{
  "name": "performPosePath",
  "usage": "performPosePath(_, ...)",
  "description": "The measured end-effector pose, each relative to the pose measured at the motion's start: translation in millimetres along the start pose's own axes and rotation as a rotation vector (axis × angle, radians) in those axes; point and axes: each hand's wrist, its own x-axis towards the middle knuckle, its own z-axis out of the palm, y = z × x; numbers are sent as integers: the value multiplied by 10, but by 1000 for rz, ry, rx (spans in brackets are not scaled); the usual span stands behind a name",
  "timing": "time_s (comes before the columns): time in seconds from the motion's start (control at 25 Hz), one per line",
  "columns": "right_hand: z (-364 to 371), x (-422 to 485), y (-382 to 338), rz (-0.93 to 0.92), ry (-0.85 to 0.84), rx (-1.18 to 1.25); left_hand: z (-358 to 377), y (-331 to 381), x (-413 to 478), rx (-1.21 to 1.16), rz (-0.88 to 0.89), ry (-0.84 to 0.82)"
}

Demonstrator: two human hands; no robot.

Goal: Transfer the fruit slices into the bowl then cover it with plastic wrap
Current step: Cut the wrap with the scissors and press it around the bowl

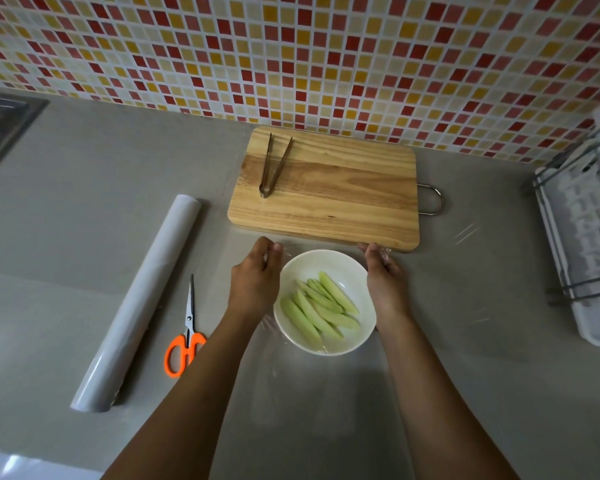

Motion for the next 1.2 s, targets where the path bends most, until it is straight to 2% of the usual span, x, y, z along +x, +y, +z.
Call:
performPosePath(0.16,28,-15,26,-3,56,-7,-19,9,-10,54,66,-25)
performPosePath(0.24,47,-47,47,20,87,-13,-36,5,19,71,38,-53)
performPosePath(0.32,39,-50,61,118,46,1,-50,-16,56,17,-86,-97)
performPosePath(0.44,-10,-13,47,285,-81,-91,-44,-30,30,-293,-343,-166)
performPosePath(0.52,-23,-6,28,319,-110,-149,-15,8,-39,-395,-408,-184)
performPosePath(0.6,-57,-20,17,312,-155,-116,-20,30,-80,-477,-376,-215)
performPosePath(0.68,-101,-9,-8,351,-263,-2,-66,32,-97,-557,-331,-322)
performPosePath(0.8,-149,8,-25,289,-386,-64,-109,32,-79,-425,-310,-340)
performPosePath(0.92,-109,9,-41,177,-283,-108,-83,34,-48,-401,-300,-236)
performPosePath(1.04,-73,16,-92,236,-257,11,-111,77,-32,-490,-284,-244)
performPosePath(1.2,-33,31,-94,245,-248,22,-113,90,40,-530,-287,-230)
